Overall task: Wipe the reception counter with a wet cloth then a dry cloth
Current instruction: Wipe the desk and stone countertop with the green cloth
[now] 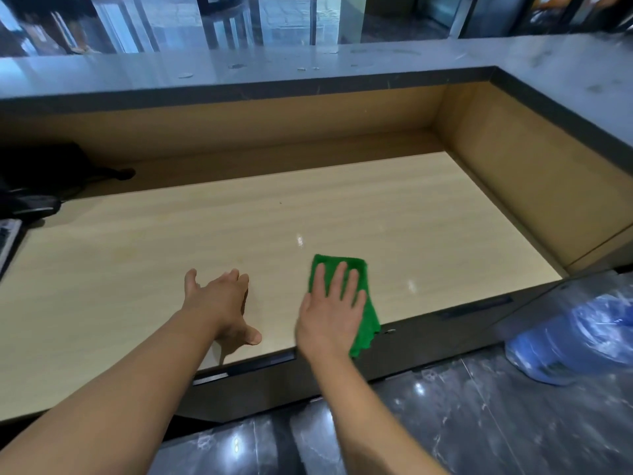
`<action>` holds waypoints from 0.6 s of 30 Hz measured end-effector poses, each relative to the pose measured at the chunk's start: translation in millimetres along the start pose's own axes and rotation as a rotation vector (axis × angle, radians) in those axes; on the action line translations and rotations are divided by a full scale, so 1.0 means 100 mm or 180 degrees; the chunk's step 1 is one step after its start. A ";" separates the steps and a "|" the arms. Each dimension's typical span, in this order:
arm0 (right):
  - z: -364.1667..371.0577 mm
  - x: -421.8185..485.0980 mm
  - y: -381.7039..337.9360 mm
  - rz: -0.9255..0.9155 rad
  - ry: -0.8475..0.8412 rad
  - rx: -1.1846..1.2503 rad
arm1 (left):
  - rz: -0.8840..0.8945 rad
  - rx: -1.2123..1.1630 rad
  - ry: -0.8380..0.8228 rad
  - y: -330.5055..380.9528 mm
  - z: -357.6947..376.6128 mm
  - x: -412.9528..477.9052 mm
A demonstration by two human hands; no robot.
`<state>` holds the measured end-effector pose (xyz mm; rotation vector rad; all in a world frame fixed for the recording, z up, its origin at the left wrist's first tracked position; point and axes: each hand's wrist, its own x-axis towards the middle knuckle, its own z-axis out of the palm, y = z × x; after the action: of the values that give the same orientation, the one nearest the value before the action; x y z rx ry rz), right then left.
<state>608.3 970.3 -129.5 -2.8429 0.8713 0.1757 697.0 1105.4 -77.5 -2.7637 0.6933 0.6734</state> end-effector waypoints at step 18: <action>-0.32 0.72 1.25 0.0061 0.0000 -0.0230 | 0.0172 0.0253 0.0058 -0.04 0.01 0.05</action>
<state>599.1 822.8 -124.6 -2.9017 0.9106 0.2137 702.8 1107.4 -80.6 -2.6905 0.7837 0.6180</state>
